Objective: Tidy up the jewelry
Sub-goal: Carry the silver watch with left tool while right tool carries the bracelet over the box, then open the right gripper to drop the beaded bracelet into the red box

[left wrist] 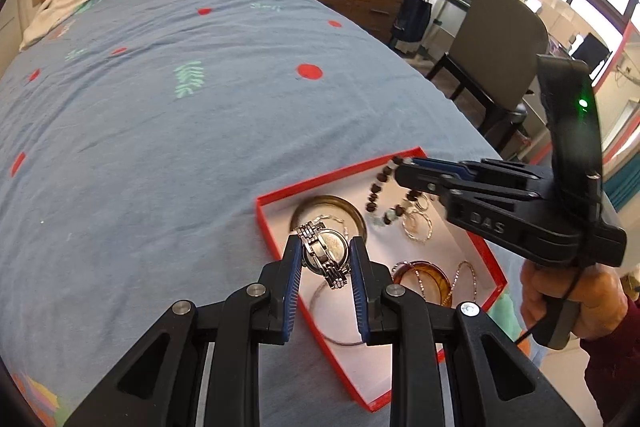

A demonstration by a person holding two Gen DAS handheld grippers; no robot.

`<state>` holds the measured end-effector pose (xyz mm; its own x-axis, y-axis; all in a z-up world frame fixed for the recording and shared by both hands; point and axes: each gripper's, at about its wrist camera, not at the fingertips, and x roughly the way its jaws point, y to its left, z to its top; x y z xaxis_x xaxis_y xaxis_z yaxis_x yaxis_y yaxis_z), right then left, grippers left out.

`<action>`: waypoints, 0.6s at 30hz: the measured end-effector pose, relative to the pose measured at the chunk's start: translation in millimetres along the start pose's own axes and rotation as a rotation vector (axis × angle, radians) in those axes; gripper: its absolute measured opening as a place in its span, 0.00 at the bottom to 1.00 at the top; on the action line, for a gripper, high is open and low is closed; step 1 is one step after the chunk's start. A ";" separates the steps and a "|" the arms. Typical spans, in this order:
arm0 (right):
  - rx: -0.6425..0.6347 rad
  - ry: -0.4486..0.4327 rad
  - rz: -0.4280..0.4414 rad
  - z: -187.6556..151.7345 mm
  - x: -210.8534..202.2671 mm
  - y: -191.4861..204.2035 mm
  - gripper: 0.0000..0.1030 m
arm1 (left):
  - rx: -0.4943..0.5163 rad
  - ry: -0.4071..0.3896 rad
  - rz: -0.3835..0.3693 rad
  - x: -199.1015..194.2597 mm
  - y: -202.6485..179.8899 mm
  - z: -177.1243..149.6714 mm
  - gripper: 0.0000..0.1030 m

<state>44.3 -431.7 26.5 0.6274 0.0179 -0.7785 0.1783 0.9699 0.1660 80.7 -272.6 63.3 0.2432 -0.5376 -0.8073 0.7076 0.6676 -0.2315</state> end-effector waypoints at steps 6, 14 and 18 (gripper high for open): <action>0.039 0.024 -0.003 -7.7 12.5 -21.0 0.17 | 0.028 0.033 -0.011 20.1 -18.3 -1.1 0.23; 0.060 -0.008 0.004 -9.2 -0.9 -36.1 0.19 | 0.052 0.083 -0.017 37.8 -31.2 -8.9 0.23; 0.078 -0.036 0.010 -10.5 -14.9 -42.0 0.19 | 0.060 0.101 -0.005 42.4 -34.0 -13.6 0.23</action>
<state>19.5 -470.2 24.7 0.6558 0.0177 -0.7547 0.2291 0.9479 0.2212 57.9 -311.1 29.5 0.1736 -0.4848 -0.8572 0.7481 0.6310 -0.2054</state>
